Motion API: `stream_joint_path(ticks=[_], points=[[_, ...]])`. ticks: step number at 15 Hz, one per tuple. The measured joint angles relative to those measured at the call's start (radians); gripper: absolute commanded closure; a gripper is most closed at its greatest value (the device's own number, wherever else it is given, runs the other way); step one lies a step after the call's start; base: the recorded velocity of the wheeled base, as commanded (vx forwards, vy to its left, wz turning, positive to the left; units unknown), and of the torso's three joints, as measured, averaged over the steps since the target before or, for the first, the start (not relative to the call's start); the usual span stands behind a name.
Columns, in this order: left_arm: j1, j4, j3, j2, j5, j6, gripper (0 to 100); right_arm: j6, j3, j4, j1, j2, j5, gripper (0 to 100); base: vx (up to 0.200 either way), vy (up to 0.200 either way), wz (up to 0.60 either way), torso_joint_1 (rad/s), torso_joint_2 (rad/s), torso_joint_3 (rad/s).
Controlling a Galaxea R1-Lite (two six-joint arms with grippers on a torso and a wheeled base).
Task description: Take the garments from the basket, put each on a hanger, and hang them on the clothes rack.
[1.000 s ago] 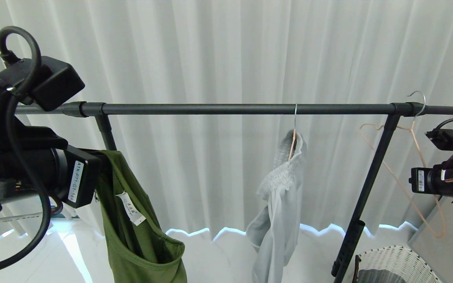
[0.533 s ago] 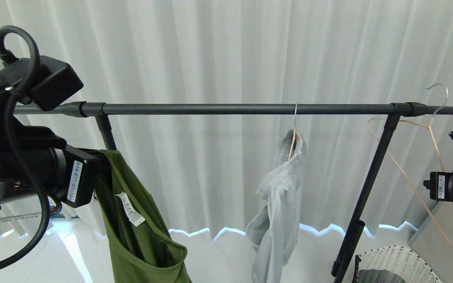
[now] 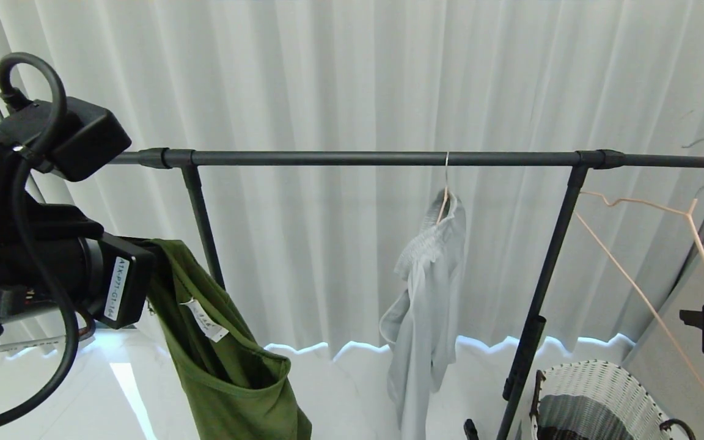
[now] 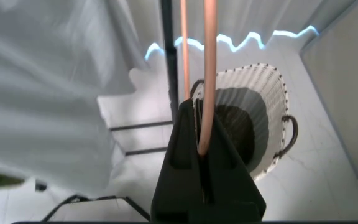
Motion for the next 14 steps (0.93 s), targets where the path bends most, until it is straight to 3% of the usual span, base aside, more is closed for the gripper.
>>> stream_joint_path(ticks=[6, 8, 11, 14], points=[[0.000, 0.000, 0.005, -0.003, 0.000, 0.000, 100, 0.000, 0.024, -0.001, 0.029, -0.046, 0.000, 100, -0.200, 0.000, 0.00, 0.003, 0.00, 0.001], [0.000, -0.003, 0.007, -0.003, 0.000, 0.000, 100, 0.001, 0.025, -0.001, 0.045, -0.053, 0.000, 100, 0.000, 0.000, 0.00, 0.000, 0.00, 0.000], [0.000, -0.059, 0.029, -0.002, 0.000, 0.003, 100, 0.000, 0.039, 0.000, 0.137, -0.077, -0.001, 100, 0.000, 0.000, 0.00, 0.000, 0.00, 0.000], [0.001, -0.084, 0.076, 0.004, 0.026, 0.041, 100, 0.001, 0.066, 0.000, 0.314, -0.105, 0.000, 100, 0.000, 0.000, 0.00, 0.000, 0.00, 0.000]])
